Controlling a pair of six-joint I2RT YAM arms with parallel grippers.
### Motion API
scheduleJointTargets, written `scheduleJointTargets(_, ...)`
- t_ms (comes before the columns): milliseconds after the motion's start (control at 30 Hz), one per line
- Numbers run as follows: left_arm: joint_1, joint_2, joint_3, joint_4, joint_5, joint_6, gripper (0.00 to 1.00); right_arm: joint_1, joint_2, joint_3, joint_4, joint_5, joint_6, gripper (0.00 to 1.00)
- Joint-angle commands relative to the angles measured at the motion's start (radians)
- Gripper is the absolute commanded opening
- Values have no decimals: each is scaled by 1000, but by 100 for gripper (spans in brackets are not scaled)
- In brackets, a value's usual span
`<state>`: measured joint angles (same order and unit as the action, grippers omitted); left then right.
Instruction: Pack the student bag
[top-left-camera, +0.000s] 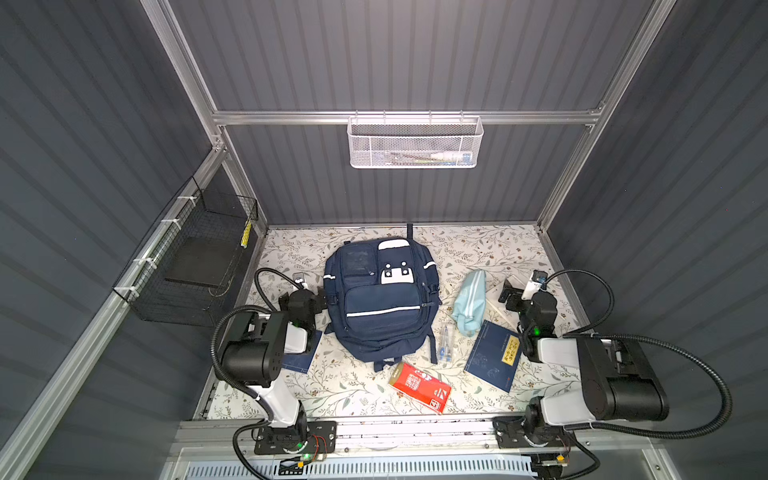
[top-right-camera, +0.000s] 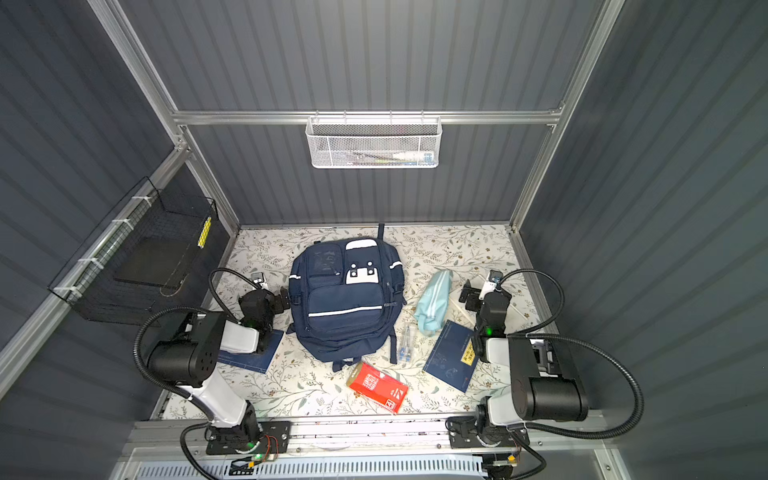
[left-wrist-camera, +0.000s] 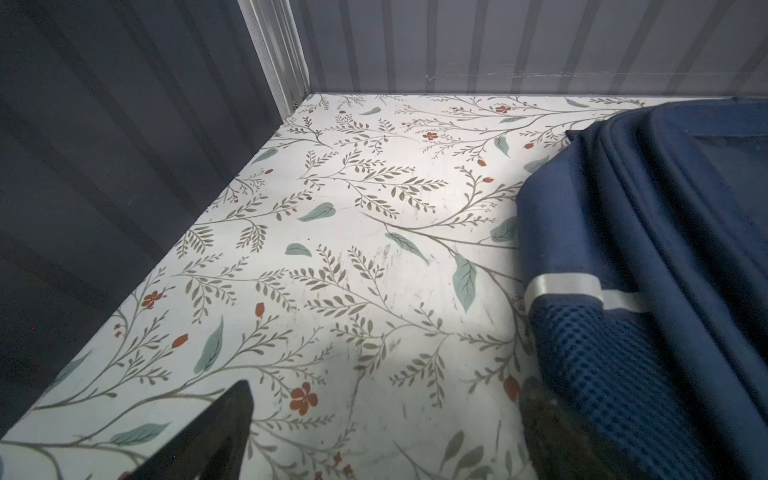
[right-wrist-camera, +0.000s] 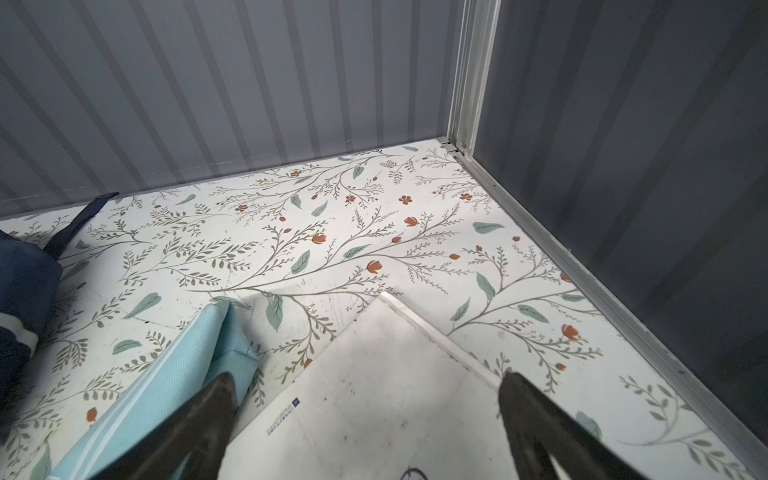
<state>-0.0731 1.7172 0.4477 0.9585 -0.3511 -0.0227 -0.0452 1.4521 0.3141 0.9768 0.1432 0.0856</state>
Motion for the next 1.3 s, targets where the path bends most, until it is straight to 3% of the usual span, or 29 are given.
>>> scheduleJointTargets(0,-5,-1,-6,17,3,-14,100,4,3,-6,24,7,-4,99)
scheduleJointTargets(1000,-4,-4,-10,23,5,-13,100,2,1,-8,23,6,-4,99)
scheduleJointTargets(1100,-5,-72,-49,46,-14,-15,100,2,-44,-29,30,16,0,99)
scheduleJointTargets(1267,-5,-340,30,-361,-13,-115,100,4,-282,7,-251,35,37,99)
